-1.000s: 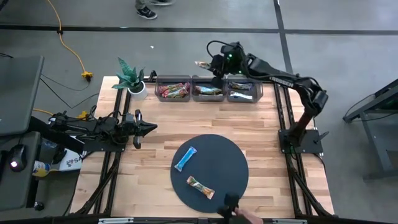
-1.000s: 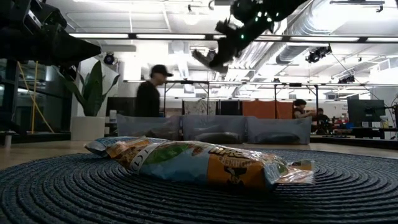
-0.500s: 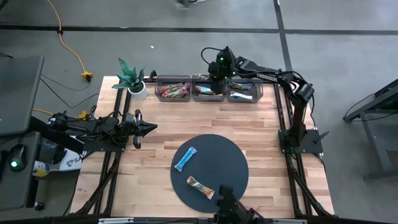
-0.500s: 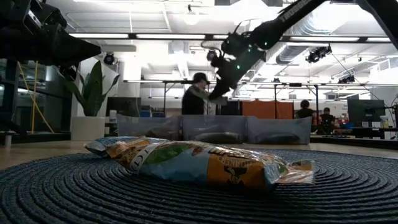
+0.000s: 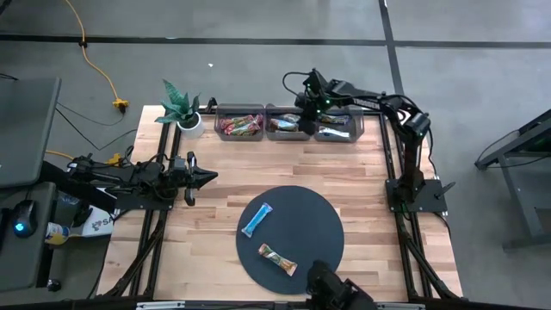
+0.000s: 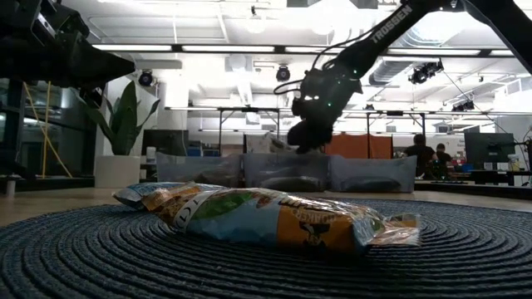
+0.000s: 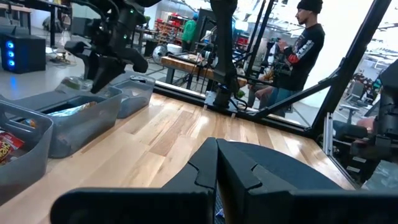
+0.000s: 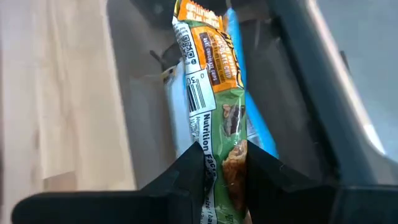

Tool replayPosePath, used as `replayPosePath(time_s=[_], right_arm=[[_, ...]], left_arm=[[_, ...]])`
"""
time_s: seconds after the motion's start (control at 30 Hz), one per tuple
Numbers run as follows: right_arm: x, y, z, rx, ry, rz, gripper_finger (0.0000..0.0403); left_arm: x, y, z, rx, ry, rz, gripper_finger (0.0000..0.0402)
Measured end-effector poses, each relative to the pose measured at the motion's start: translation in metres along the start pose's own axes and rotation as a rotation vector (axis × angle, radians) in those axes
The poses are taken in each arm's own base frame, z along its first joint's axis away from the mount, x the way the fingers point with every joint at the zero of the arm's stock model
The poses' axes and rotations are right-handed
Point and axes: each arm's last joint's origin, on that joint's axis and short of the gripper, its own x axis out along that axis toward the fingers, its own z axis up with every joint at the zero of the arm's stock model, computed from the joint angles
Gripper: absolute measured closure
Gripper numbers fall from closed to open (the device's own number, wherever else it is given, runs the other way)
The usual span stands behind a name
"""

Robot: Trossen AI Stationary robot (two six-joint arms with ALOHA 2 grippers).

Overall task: Pick and place Granola Bars by type
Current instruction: Put the yellow granola bar into the middle black bin

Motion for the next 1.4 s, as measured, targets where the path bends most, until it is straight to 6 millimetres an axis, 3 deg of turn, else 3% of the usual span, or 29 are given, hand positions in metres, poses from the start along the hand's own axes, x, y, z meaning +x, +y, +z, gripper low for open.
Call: replayPosePath(time_s=[0.37,0.63,0.87,1.0,1.13,1.4], right_arm=[[0.001,0.003,0.0,0.014,0.012,-0.002,0.0312],[-0.001,0.003,0.001,0.004,0.012,-0.017,0.0225],[-0.024,0.016,0.012,-0.049,-0.051,-0.016,0.0156],[-0.042,0.04,0.024,-0.122,-0.108,0.003,0.0152],[-0.06,0.07,0.035,-0.081,-0.156,0.037,0.0157],[-0.088,0.161,0.046,-0.041,-0.187,0.233,0.0157]], left_arm=[[0.0,0.0,0.0,0.0,0.0,-0.001,0.04],[0.0,0.0,0.0,0.0,0.0,-0.001,0.04],[0.0,0.0,0.0,0.0,0.0,-0.001,0.04],[0.0,0.0,0.0,0.0,0.001,-0.001,0.04],[0.0,0.0,0.0,0.0,0.001,-0.002,0.04],[0.0,0.0,0.0,0.0,0.001,-0.002,0.04]])
